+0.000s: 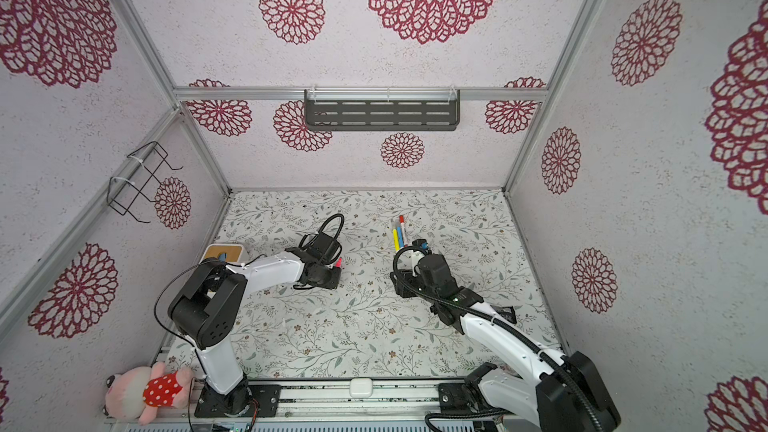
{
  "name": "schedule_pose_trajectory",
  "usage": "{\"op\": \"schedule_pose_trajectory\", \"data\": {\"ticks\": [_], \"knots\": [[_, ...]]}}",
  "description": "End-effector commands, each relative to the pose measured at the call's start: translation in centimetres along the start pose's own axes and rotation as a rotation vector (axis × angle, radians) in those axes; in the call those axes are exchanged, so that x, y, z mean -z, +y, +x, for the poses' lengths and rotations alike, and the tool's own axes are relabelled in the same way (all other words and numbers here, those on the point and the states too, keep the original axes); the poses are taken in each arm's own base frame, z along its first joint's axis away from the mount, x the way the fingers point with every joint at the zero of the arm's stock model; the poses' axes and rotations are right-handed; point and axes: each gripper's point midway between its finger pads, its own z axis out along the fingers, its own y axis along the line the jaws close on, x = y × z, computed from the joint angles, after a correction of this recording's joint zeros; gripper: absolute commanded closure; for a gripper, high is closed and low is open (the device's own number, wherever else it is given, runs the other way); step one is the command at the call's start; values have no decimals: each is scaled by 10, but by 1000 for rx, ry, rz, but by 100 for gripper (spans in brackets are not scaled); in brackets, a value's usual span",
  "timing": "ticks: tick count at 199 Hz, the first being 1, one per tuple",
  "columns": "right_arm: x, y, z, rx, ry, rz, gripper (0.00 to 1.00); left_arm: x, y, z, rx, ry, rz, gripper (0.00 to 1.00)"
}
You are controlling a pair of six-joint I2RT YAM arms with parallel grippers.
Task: Insert the pens into the pen caps
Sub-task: 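Close the left gripper on one pink highlighter body, then lift the pink highlighter toward the right gripper while the right gripper reaches to meet it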
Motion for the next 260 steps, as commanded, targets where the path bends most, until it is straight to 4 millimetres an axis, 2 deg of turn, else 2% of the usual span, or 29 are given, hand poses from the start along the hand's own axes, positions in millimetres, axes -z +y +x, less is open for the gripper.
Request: {"op": "schedule_pose_trajectory", "data": {"ticks": [1, 61, 95, 110, 138, 161, 176, 201, 260], "knots": [[5, -1, -10, -14, -39, 10, 45, -5, -3, 20, -21, 53, 13, 83], [-4, -6, -3, -28, 15, 41, 42, 14, -27, 20, 11, -39, 138, 91], [-13, 1, 3, -51, 43, -4, 41, 42, -51, 13, -4, -173, 271, 92], [-16, 10, 2, -60, 45, -52, 41, 57, -60, 9, -6, -236, 337, 92], [-18, 44, -1, -98, 28, -267, 39, 89, -77, 3, -10, -354, 467, 91], [-24, 58, 1, -126, 47, -357, 39, 106, -84, 1, -9, -416, 518, 90], [-29, 61, 0, -148, 46, -372, 38, 113, -88, 2, -18, -430, 538, 90], [-35, 69, -3, -162, 49, -413, 28, 118, -96, 4, -24, -442, 560, 90], [-39, 88, -10, -158, 51, -491, 32, 124, -110, 9, -45, -449, 581, 90]]}}
